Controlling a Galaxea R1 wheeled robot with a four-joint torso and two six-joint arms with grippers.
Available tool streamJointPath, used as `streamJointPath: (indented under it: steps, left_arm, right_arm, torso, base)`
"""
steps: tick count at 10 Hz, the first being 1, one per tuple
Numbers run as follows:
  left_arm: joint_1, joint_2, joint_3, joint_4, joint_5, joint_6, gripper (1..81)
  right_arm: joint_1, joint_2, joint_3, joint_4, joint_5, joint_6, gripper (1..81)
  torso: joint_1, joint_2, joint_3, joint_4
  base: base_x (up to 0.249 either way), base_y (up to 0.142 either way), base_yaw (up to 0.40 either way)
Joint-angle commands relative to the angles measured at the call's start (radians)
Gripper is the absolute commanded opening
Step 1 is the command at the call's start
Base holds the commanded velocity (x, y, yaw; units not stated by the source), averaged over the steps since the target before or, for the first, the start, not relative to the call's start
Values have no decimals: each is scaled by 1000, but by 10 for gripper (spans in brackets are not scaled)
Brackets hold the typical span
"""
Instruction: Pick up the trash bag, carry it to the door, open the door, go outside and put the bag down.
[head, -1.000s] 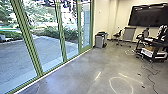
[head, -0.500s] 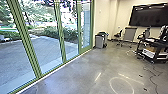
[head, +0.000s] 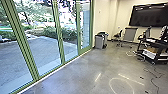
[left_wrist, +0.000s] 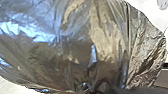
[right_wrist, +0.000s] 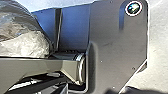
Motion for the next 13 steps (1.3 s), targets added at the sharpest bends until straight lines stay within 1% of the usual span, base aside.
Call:
streamJointPath:
  steps: [1, 4, 13]
  left_arm:
    - [-43, -1, 5, 6, 68, 10, 10]
    - [-45, -1, 5, 6, 68, 8, 10]
    - [-45, -1, 5, 6, 68, 8, 10]
  right_arm:
    - [46, -4, 1, 0, -77, -2, 811]
    - [46, -4, 1, 0, -77, -2, 811]
    - [45, -5, -1, 1, -77, -2, 811]
  torso:
    - [0, 0, 0, 0]
    - [0, 0, 0, 0]
    - [0, 0, 0, 0]
  base:
    - [133, -75, 0]
    - [133, -69, 0]
    - [121, 0, 0]
